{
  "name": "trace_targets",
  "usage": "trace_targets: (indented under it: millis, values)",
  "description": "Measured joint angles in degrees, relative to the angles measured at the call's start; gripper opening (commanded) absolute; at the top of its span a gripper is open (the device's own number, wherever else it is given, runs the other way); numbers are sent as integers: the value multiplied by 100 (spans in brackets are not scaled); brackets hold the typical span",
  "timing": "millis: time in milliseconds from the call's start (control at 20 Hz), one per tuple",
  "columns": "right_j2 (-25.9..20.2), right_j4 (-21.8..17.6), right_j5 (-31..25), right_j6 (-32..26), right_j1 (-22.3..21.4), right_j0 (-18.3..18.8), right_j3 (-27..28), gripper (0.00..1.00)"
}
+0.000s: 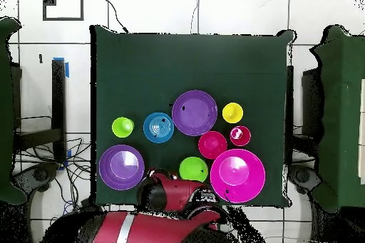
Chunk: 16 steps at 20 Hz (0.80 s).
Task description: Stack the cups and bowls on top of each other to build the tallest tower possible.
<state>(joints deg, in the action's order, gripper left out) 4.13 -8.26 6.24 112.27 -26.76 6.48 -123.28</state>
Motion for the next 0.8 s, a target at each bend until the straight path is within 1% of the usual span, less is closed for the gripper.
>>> trace_targets:
  millis: [450, 600, 650, 800]
  values:
    - [204, -97, 0, 0, -185, -20, -214, 100]
    - [409, -152, -1, 0, -346, -131, -219, 100]
    - [569, -198, -1, 0, -450, -248, -197, 100]
    - [730, -298, -1, 0, -647, -367, -155, 100]
